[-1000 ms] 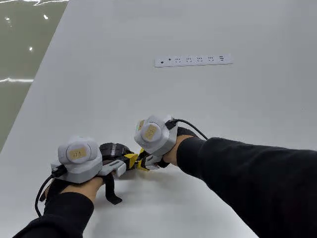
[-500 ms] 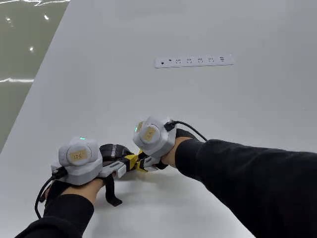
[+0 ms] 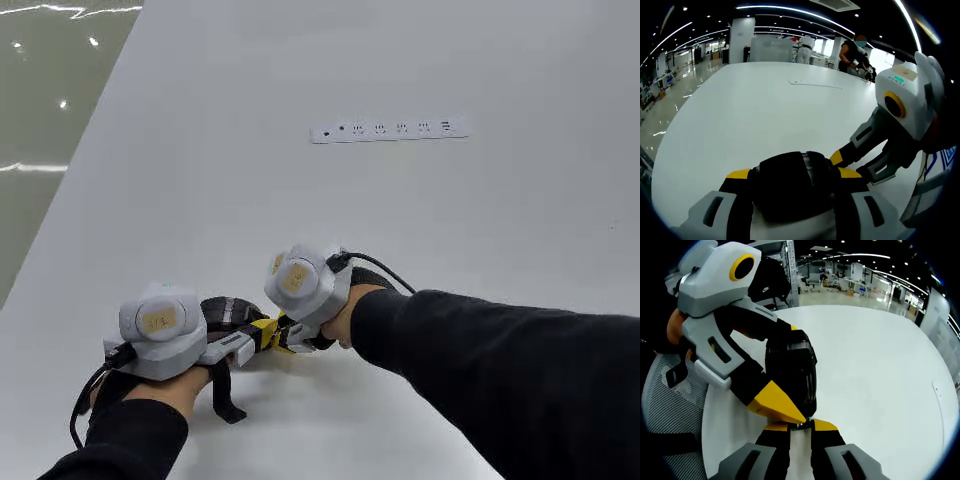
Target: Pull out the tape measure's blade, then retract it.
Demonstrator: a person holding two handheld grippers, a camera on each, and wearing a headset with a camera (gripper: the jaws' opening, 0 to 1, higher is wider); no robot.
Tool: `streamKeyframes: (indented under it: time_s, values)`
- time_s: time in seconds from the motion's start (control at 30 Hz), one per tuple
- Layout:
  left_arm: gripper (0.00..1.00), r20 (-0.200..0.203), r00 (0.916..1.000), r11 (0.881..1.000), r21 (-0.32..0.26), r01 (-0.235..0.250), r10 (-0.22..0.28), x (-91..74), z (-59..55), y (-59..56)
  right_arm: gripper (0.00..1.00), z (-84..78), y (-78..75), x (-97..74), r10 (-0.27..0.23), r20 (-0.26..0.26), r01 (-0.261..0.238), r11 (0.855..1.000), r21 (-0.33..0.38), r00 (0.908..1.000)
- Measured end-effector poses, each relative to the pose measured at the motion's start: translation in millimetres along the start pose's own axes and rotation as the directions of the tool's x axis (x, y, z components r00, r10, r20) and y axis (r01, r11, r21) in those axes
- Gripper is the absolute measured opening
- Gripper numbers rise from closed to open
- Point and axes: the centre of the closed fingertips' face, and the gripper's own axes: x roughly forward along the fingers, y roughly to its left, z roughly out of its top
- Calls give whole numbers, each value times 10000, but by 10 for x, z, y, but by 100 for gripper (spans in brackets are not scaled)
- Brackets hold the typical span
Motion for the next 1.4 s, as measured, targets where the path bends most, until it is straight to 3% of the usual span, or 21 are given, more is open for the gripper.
streamKeyframes:
  time_s: [0.33,0.47,0.6,0.67,0.8,0.9,0.97,1.1,1.13,1.2,1.23,1.3,1.37,1.4]
  values:
    - [62,-64,9994,9994,-64,333,-334,-2,26,2,12,-18,-4,-94,-311,245,310,9995,55,9992]
    - [64,144,9976,9977,-118,673,-672,-35,120,-38,12,-84,-52,-179,-536,284,531,9984,184,9982]
    - [76,237,9952,9955,73,944,-946,-58,194,-93,13,-7,-112,-299,-833,1131,692,9899,1239,9901]
    - [88,270,9933,9937,-7,1121,-1121,-69,218,-112,16,-34,-146,-369,-965,1090,836,9895,1178,9893]
    - [99,421,9914,9922,-95,1246,-1241,-101,264,-110,20,-106,-166,-464,-1119,1164,954,9858,1383,9869]
    - [99,257,9877,9880,-65,1542,-1539,-110,228,-158,23,-173,-158,-518,-1225,1162,1044,9830,1511,9856]
    - [99,102,9857,9854,299,1678,-1682,-126,181,-176,26,-196,-143,-578,-1346,1319,1105,9783,1754,9821]
    - [99,198,9781,9742,958,2045,-2073,-183,152,-223,30,-267,-71,-677,-1484,1518,1195,9756,1841,9772]
    - [99,41,9771,9697,1240,2106,-2127,-195,118,-220,31,-305,-52,-709,-1547,1514,1275,9762,1755,9763]
    - [99,32,9632,9508,1608,2649,-2689,-231,105,-298,32,-352,-43,-754,-1663,1542,1405,9761,1656,9739]
    - [99,77,9677,9485,2000,2456,-2522,-243,107,-261,32,-384,-34,-804,-1757,1552,1499,9749,1647,9721]
    - [99,9,9681,9504,1904,2458,-2506,-272,82,-224,33,-402,-27,-896,-1901,1837,1555,9699,1873,9644]
    - [99,126,9645,9505,1738,2576,-2637,-303,94,-213,35,-445,-12,-953,-1959,1796,1631,9697,1818,9640]
    - [99,215,9630,9505,1682,2612,-2685,-327,108,-189,36,-467,-18,-1017,-2099,1871,1772,9681,1772,9597]
